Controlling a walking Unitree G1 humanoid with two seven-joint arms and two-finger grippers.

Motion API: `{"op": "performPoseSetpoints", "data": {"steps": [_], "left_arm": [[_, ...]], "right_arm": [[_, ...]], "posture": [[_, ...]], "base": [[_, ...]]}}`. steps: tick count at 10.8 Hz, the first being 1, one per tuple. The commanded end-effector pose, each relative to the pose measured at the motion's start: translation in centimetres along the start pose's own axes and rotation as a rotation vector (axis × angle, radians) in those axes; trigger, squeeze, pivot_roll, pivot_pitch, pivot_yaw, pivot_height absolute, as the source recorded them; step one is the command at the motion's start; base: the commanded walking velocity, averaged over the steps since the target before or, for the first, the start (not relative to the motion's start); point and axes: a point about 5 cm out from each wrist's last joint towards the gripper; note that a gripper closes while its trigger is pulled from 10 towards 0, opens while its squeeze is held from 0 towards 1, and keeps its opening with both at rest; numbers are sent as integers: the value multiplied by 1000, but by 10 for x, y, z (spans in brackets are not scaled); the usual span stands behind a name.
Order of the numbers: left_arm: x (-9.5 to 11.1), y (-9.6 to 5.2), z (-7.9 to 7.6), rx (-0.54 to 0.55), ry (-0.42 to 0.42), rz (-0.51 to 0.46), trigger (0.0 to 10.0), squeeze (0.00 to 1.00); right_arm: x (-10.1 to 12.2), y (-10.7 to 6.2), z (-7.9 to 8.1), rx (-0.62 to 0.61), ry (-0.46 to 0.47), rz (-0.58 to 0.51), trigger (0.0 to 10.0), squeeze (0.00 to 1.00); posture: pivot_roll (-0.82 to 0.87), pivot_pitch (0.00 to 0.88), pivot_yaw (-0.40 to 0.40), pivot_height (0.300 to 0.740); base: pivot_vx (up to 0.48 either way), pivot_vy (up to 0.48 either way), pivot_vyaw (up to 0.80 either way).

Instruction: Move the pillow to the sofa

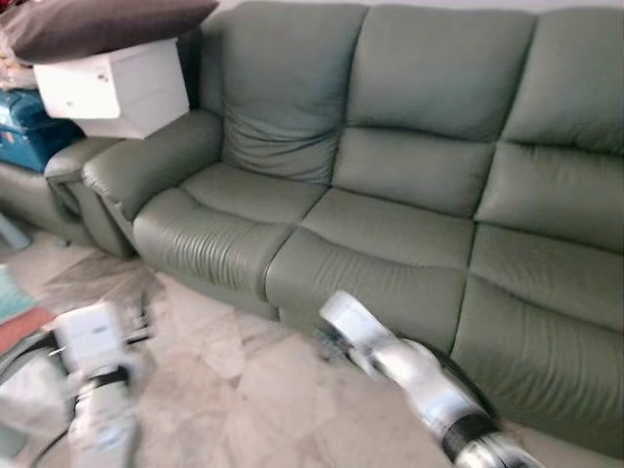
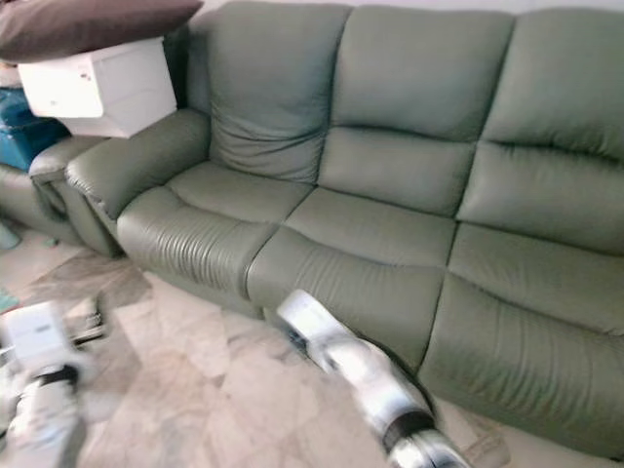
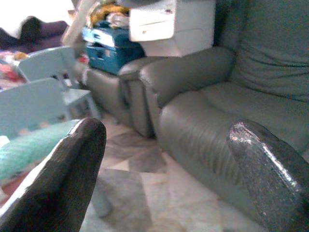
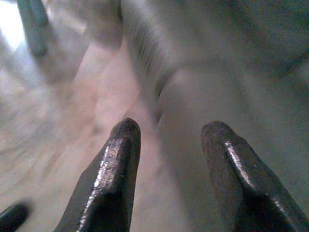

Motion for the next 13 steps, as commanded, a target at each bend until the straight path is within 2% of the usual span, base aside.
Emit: {"op": "performPoseSetpoints", "data": {"steps": [1, 2, 3, 4, 5, 6, 7, 8, 9, 10, 11, 12, 13], "left_arm": [[1, 2, -2, -11, 4, -6, 10000, 0], [5, 4, -4, -21, 6, -16, 10000, 0], [6, 6, -7, -42, 14, -22, 10000, 0], [7, 7, -8, -60, 22, -27, 10000, 0], [6, 8, -8, -65, 24, -23, 10000, 0], [5, 12, -14, -88, 31, -24, 10000, 0], [6, 19, -14, -87, 30, -24, 10000, 0], [6, 25, -14, -76, 18, -20, 10000, 0], [8, 28, -13, -62, 19, -28, 10000, 0], [7, 27, -5, -26, 12, -28, 10000, 0], [2, 25, -2, -13, 10, -17, 10000, 0], [-2, 21, -2, -9, -2, -2, 10000, 0], [-4, 10, -7, -66, -6, 3, 10000, 0]], "right_arm": [[-12, -3, 1, 2, -8, 45, 10000, 0], [-22, -4, -6, -28, 131, 92, 10000, 0], [-32, -9, -16, -105, 148, 121, 10000, 0], [-48, -14, -14, -96, 172, 192, 10000, 0], [-52, -16, -16, -106, 197, 205, 10000, 0], [-39, -14, -31, -252, 260, 111, 10000, 39], [-19, -8, -48, -390, 336, 56, 10000, 518], [-8, -6, -60, -457, 335, 55, 10000, 576], [-10, -9, -64, -476, 329, 55, 10000, 580], [-23, -14, -63, -454, 345, 76, 10000, 0], [-30, -18, -65, -470, 353, 70, 10000, 0], [-37, -27, -72, -509, 416, 34, 10000, 0], [-35, -40, -85, -537, 560, -94, 10000, 0]], "posture": [[-79, 0, 53, 740], [-63, 0, 67, 740], [-59, 0, 77, 740], [-80, 0, 87, 740], [-88, 0, 89, 740], [-99, 0, 90, 740], [-119, 0, 93, 740], [-111, 0, 81, 740], [-92, 0, 66, 740], [-86, 0, 43, 740], [-93, 0, 39, 740], [-103, 0, 42, 740], [-118, 0, 53, 740]], "base": [[0, 0, 0], [0, 0, 0], [0, 0, 0], [0, 0, 0], [0, 0, 0], [0, 0, 0], [0, 0, 0], [0, 0, 0], [0, 0, 0], [0, 0, 0], [0, 0, 0], [0, 0, 0], [0, 0, 0]]}}
Point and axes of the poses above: a point about 5 cm out from each wrist's last joint towards the gripper, its own y axis pointing out of the wrist towards the gripper, its own x axis along the axis of the wrist's last joint, z = x × y, and after that the axes turned 9 degrees about y, right-handed
